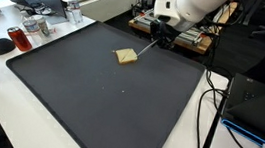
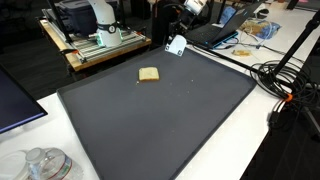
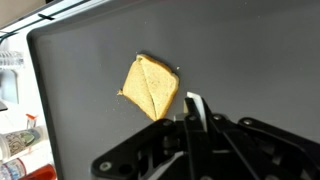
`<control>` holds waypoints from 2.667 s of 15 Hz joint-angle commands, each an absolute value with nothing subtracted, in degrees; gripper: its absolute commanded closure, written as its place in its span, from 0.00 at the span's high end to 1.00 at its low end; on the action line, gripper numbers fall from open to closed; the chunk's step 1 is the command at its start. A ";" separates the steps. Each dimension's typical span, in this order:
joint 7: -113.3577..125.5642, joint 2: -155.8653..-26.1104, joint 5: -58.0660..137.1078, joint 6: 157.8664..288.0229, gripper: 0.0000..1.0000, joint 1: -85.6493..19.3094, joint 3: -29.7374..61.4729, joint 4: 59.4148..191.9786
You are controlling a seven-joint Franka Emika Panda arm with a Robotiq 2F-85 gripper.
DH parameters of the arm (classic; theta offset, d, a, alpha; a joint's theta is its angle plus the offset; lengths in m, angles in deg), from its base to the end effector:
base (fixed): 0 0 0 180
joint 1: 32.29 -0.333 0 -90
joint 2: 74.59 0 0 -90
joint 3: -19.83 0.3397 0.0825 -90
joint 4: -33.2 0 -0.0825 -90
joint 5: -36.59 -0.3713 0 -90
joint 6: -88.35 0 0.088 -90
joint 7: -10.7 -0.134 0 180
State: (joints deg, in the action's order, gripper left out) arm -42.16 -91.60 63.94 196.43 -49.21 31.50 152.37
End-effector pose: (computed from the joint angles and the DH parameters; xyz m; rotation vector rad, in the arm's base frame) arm 0.4768 0.2064 0.2714 2.5605 -0.1999 -0.1674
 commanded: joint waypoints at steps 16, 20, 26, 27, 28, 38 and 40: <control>-4.89 -92.61 40.55 225.93 0.01 -31.53 19.83 157.70; 10.40 -90.81 29.44 229.81 0.01 -25.52 20.64 161.14; 34.36 -87.23 10.74 229.01 0.01 -17.08 21.53 165.06; 36.93 -85.90 8.86 228.72 0.01 -16.39 21.10 166.18; 38.76 -84.64 7.63 228.38 0.01 -15.91 20.60 167.38; 47.39 -69.85 2.22 229.42 0.01 -18.33 14.94 180.29; 45.77 -67.03 3.15 229.91 0.01 -19.75 14.03 182.53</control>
